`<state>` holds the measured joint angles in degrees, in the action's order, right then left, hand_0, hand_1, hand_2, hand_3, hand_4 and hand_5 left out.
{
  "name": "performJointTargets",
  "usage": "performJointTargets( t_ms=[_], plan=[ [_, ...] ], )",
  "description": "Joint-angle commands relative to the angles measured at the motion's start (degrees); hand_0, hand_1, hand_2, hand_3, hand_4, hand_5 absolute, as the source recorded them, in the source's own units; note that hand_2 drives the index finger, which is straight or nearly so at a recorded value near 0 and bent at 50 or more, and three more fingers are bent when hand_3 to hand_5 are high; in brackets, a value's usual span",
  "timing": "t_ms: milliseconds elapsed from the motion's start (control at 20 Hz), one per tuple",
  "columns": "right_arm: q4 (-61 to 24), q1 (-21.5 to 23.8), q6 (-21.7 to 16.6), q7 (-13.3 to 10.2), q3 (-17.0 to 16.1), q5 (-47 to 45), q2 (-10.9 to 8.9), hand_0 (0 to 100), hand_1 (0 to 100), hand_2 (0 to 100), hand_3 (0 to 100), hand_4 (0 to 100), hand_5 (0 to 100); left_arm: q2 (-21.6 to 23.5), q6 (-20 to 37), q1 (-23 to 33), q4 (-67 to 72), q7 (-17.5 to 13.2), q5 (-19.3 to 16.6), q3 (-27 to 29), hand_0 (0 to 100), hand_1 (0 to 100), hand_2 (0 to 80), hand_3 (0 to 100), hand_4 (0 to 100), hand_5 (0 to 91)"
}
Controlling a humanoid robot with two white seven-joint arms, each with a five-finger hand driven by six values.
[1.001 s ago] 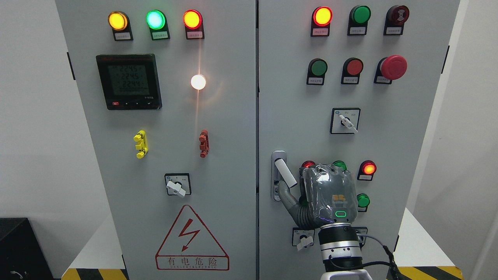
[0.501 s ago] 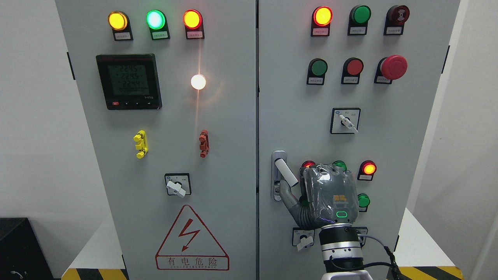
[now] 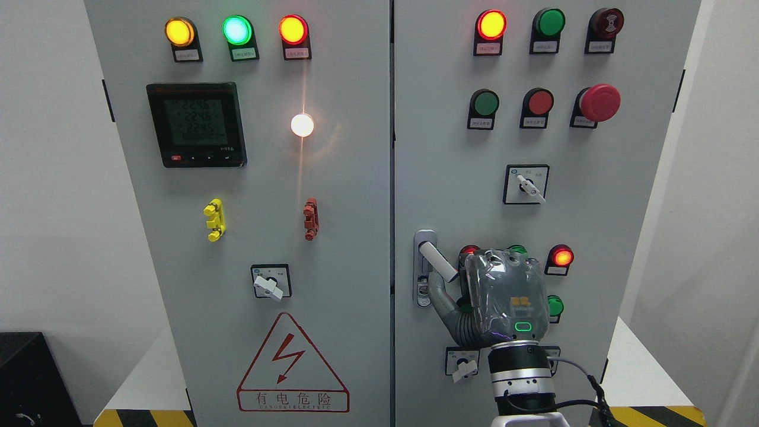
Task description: Release door handle
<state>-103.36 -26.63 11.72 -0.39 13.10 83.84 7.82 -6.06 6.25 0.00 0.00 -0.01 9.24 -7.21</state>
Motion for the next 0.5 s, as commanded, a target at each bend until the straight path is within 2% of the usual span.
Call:
performJointTargets(
  t_ms=[0, 451],
  plan=[
    [-0.1, 0.0, 0.1, 0.0, -0.2, 0.0, -0.09, 52, 45, 94, 100, 100, 100, 0.0, 0.0, -1.5, 1.7, 0.0, 0.0, 0.0, 12, 56, 0.0, 0, 0, 0.0],
    [-0.1, 0.0, 0.1, 0.0, -0.3, 0.0, -0.18, 51, 46, 94, 100, 100, 100, 0.0, 0.0, -1.5, 1.7, 0.0, 0.0, 0.0, 12, 56, 0.0, 0, 0, 0.0]
  ],
)
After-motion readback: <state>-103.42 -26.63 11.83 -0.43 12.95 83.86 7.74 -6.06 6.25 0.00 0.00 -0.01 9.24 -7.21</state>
